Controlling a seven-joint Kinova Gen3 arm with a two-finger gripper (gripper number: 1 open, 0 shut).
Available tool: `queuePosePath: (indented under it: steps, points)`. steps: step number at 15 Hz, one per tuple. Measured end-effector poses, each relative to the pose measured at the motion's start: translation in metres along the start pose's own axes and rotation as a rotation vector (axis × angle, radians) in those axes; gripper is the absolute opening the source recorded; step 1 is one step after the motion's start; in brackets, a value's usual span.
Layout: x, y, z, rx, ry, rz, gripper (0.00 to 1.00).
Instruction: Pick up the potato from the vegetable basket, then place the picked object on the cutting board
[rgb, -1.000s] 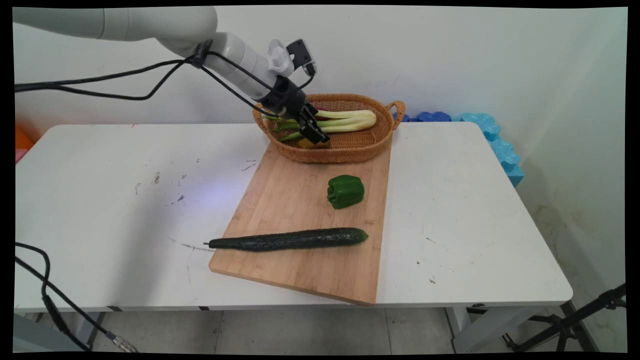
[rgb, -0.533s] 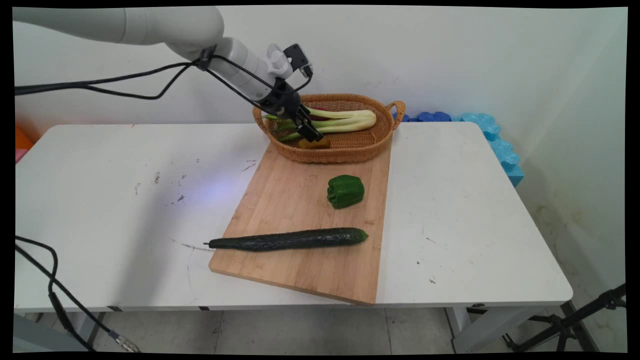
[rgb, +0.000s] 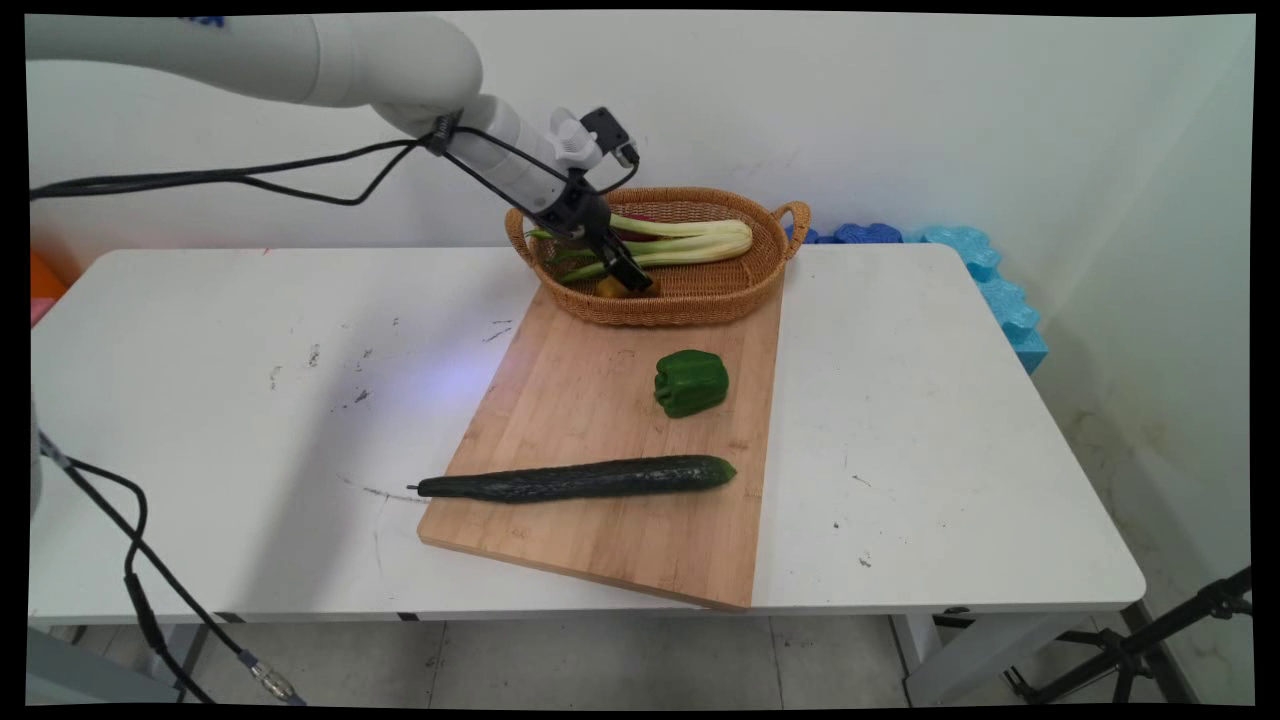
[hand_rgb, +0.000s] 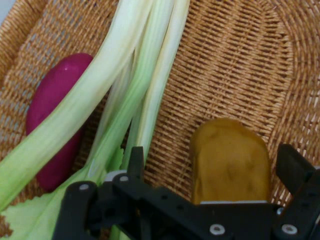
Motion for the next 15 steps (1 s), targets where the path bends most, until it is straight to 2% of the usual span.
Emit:
queuePosePath:
  steps: [10,11,15]
  points:
    - [0.004,-0.002,0.026,-0.013,-0.037,-0.08,1.0]
    - [0.005,-0.001,0.027,-0.014,-0.039,-0.084,0.0]
    - [0.005,0.0,0.03,-0.017,-0.045,-0.105,0.0]
